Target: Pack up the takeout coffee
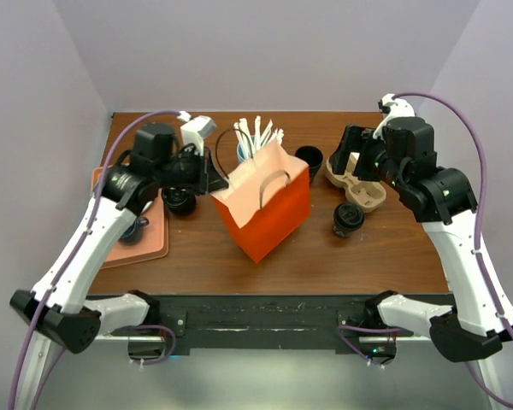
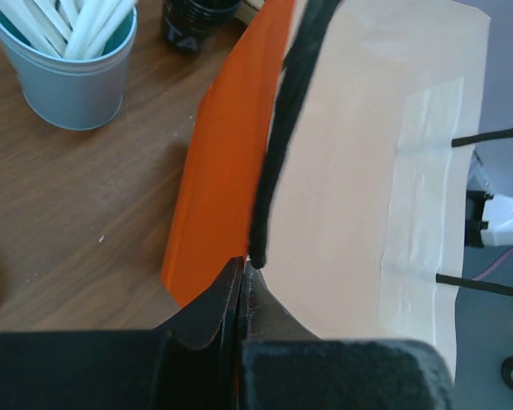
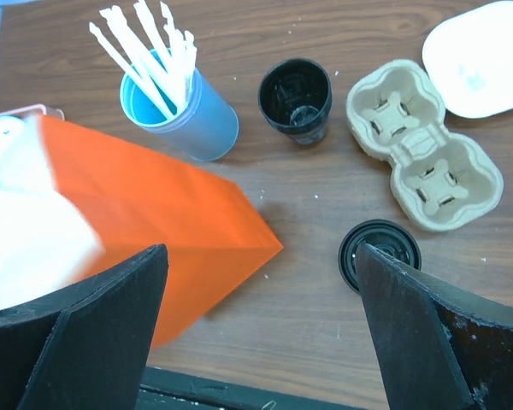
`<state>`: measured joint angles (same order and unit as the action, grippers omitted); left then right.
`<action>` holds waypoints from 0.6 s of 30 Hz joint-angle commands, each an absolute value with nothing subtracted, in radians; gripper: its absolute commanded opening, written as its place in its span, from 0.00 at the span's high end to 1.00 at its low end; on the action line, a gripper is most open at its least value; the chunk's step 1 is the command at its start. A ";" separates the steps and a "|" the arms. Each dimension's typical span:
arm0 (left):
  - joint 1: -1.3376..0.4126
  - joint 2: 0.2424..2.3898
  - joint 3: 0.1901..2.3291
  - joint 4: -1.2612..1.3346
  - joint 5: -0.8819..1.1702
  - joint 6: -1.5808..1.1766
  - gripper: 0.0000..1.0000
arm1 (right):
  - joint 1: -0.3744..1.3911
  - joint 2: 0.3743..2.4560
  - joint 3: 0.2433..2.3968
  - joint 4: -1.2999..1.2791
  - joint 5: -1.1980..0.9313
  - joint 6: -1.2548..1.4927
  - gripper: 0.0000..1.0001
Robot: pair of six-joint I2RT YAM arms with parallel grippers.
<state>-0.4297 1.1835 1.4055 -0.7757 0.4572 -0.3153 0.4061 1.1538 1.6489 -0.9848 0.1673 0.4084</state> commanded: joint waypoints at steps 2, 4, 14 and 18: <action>-0.466 1.270 1.503 -0.781 0.479 -0.190 1.00 | 0.411 1.155 1.638 -0.959 0.181 0.423 0.05; -0.469 1.304 1.540 -0.827 0.488 -0.144 1.00 | 0.410 1.157 1.637 -0.965 0.179 0.422 0.05; -0.532 1.351 1.531 -0.874 0.387 -0.089 0.92 | 0.410 1.169 1.626 -0.962 0.149 0.400 0.05; -0.548 1.370 1.539 -0.887 0.316 -0.068 0.79 | 0.410 1.201 1.667 -0.977 0.149 0.388 0.05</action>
